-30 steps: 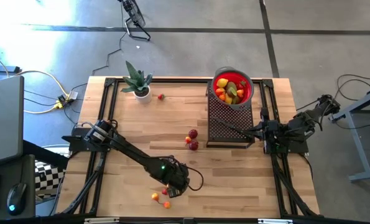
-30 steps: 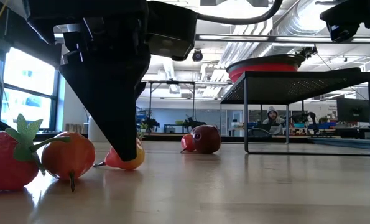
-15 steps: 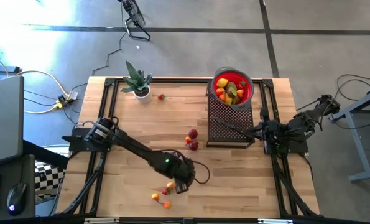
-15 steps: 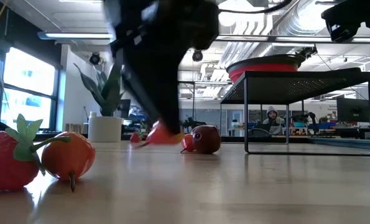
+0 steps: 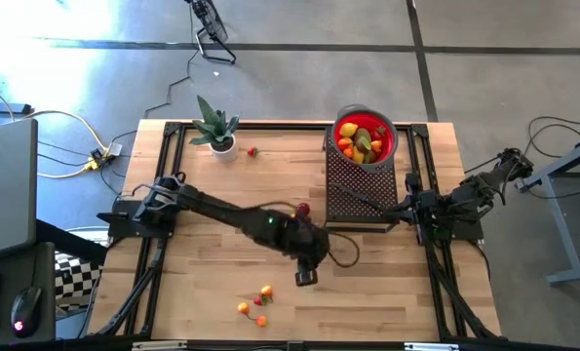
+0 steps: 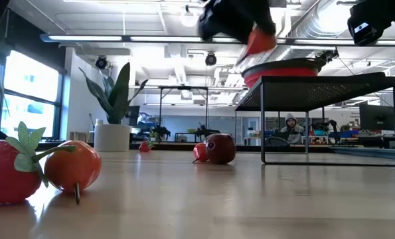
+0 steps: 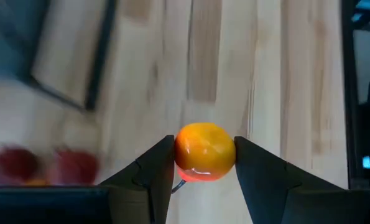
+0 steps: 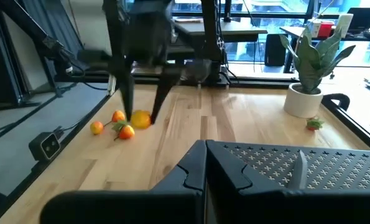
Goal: Pick & Place Fruit
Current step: Put the pear into the strainer bowl on the shelf
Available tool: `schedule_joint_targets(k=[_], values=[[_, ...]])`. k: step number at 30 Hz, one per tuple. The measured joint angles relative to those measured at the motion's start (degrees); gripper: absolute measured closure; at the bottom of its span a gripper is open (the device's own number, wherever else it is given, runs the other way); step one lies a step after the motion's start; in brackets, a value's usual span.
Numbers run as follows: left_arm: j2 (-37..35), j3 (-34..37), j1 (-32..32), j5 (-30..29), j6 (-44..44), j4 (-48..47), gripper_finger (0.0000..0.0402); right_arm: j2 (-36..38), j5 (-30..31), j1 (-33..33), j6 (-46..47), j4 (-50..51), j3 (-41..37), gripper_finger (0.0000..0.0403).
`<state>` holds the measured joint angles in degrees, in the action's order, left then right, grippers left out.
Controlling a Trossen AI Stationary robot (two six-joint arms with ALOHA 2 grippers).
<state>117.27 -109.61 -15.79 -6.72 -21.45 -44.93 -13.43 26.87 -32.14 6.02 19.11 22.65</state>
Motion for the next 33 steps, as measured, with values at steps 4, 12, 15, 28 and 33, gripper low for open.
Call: schedule_joint_targets(k=[4,12,15,28,33], values=[[0.0,-7.1,3.5,-0.1,6.7,-2.4,0.0248,0.0,0.2,0.0,-0.1,0.0,0.0,0.0400],[0.0,-16.5,12.0,-0.1,19.2,-2.5,0.0248,0.0,0.2,0.0,-0.2,0.0,0.0,0.0400],[0.0,-18.3,15.8,-0.1,22.6,-1.6,0.0248,0.0,0.2,0.0,-0.2,0.0,0.0,0.0400],[0.0,-19.0,29.1,5.0,24.3,8.6,0.0248,0.0,0.2,0.0,-2.7,0.4,0.0,0.0400],[0.0,-19.0,31.0,5.1,24.2,9.9,0.0248,0.0,0.3,0.0,-4.8,0.4,0.0,0.0400]])
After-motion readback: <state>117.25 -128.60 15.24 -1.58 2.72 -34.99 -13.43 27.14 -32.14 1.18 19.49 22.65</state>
